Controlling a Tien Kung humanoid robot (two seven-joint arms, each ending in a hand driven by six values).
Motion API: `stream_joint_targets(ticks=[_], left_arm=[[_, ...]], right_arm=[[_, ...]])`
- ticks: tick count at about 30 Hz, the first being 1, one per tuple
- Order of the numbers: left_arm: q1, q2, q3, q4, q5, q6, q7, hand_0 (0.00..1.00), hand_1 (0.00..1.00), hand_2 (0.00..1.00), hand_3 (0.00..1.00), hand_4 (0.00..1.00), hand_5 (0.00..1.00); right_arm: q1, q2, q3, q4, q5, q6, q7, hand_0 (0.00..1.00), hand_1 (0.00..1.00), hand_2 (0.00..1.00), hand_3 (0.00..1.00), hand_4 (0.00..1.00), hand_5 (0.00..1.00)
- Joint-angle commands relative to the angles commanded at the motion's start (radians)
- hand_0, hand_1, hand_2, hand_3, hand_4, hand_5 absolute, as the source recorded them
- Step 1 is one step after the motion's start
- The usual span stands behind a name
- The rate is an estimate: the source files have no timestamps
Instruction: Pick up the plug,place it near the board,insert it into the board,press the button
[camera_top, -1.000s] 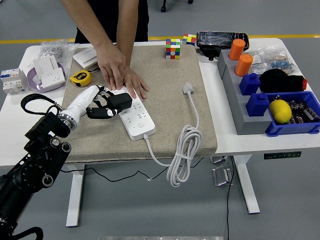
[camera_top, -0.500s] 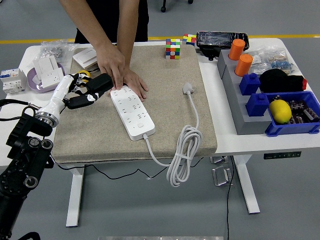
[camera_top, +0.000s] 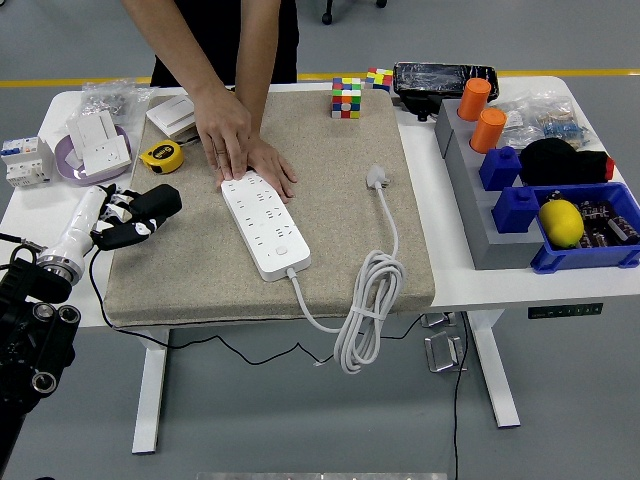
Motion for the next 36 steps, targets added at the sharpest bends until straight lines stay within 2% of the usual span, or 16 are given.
stream_joint_targets(ticks=[6, 16, 17, 22, 23, 28, 29, 34, 35, 36], left_arm=[[0.008, -0.012, 0.015, 0.019, 0.018, -0.003, -0.005, 0.422, 0.283, 0.280, 0.309, 0.480, 0.240], [0.013, -0.008, 0.025, 0.031, 0.040, -0.016, -0.008, 0.424, 0.295, 0.283, 0.316, 0.485, 0.239], [0.013, -0.009, 0.025, 0.031, 0.040, -0.017, -0.009, 0.434, 0.371, 0.326, 0.353, 0.556, 0.256], [0.012, -0.007, 0.024, 0.028, 0.037, -0.032, -0.015, 0.434, 0.371, 0.326, 0.353, 0.556, 0.256], [0.012, -0.007, 0.024, 0.027, 0.036, -0.035, -0.017, 0.523, 0.599, 0.507, 0.475, 0.880, 0.346], [0.011, -0.006, 0.014, 0.025, 0.028, -0.055, -0.024, 0.523, 0.599, 0.507, 0.475, 0.880, 0.346], [0.011, -0.006, 0.012, 0.024, 0.025, -0.057, -0.025, 0.717, 0.811, 0.757, 0.752, 0.998, 0.617], [0.007, -0.004, -0.001, 0.018, 0.012, -0.073, -0.032, 0.717, 0.811, 0.757, 0.752, 0.998, 0.617], [0.007, -0.004, -0.002, 0.017, 0.010, -0.075, -0.033, 0.781, 0.874, 0.831, 0.829, 0.998, 0.722], [0.006, -0.003, -0.004, 0.016, 0.008, -0.078, -0.033, 0.781, 0.874, 0.831, 0.829, 0.998, 0.722]], right_arm=[[-0.002, 0.001, -0.002, 0.000, 0.000, -0.001, 0.000, 0.820, 0.788, 0.753, 0.756, 0.998, 0.998], [-0.009, 0.000, -0.005, -0.001, 0.003, -0.001, 0.000, 0.820, 0.788, 0.753, 0.756, 0.998, 0.998], [-0.009, 0.001, -0.005, -0.001, 0.003, -0.001, 0.000, 0.820, 0.788, 0.752, 0.756, 0.998, 0.998], [-0.008, 0.002, -0.004, -0.001, 0.002, -0.001, 0.001, 0.820, 0.788, 0.752, 0.756, 0.998, 0.998], [-0.008, 0.002, -0.003, -0.001, 0.002, -0.001, 0.001, 0.820, 0.788, 0.752, 0.756, 0.998, 0.998], [-0.007, 0.001, -0.003, -0.001, 0.002, -0.001, 0.001, 0.820, 0.788, 0.752, 0.756, 0.998, 0.998], [-0.007, 0.001, -0.003, -0.001, 0.003, -0.001, 0.001, 0.820, 0.787, 0.753, 0.756, 0.998, 0.998], [-0.007, 0.001, -0.004, -0.001, 0.005, 0.001, 0.002, 0.820, 0.787, 0.753, 0.756, 0.998, 0.998], [-0.007, 0.001, -0.004, -0.001, 0.005, 0.001, 0.001, 0.820, 0.787, 0.752, 0.756, 0.998, 0.998], [-0.006, 0.001, -0.004, -0.001, 0.005, 0.001, 0.001, 0.820, 0.787, 0.752, 0.756, 0.998, 0.998]])
